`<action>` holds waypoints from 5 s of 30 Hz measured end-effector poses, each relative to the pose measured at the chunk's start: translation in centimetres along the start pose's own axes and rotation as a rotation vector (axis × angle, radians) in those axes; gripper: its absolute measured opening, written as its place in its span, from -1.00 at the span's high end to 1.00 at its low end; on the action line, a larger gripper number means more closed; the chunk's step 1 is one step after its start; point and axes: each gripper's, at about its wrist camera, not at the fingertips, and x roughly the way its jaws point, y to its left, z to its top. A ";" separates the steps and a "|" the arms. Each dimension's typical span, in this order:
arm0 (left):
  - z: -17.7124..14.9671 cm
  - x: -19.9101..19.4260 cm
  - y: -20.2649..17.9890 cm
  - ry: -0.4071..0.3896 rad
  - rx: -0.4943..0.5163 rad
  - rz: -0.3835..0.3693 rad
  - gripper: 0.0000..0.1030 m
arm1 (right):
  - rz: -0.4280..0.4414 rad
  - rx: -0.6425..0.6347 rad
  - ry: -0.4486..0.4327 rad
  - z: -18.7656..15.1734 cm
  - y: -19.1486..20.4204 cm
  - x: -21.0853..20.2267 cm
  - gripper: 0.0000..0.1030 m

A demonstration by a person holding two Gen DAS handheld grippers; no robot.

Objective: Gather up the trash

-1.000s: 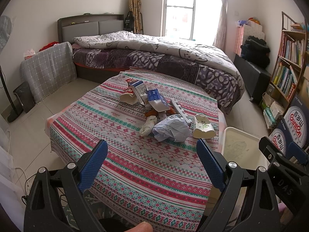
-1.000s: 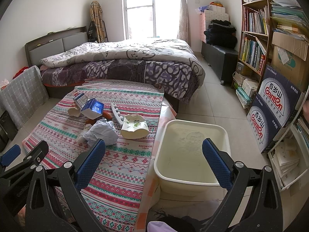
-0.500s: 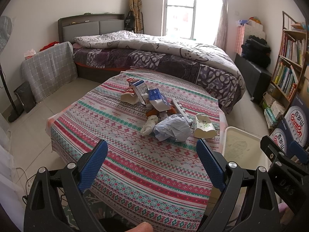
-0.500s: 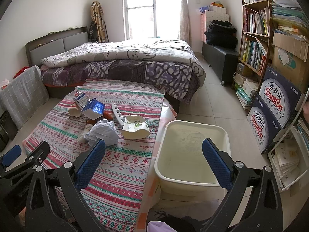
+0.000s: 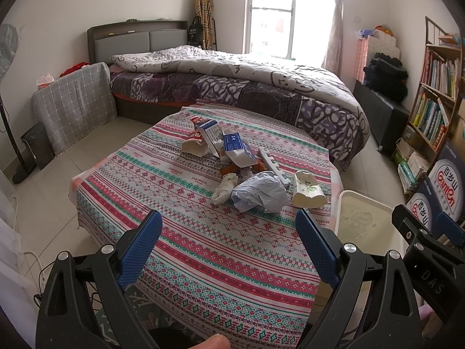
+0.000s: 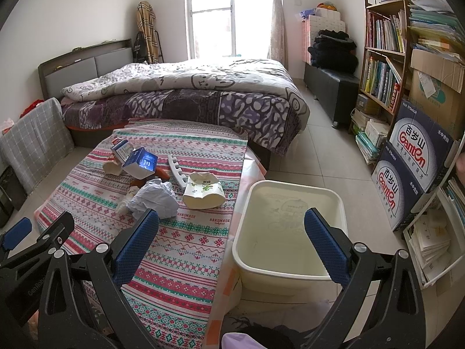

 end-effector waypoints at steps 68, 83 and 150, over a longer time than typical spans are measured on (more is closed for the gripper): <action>3.9 23.1 0.5 0.468 0.161 -0.390 0.08 | 0.070 0.057 0.556 3.3 1.7 26.3 -0.87; 6.4 19.4 4.6 0.404 0.037 -0.327 0.07 | 0.134 0.013 0.656 3.6 6.2 30.9 -0.86; 0.4 11.5 -27.2 0.316 0.403 -0.508 -0.25 | -0.227 0.476 0.282 -3.1 -25.6 12.4 -0.77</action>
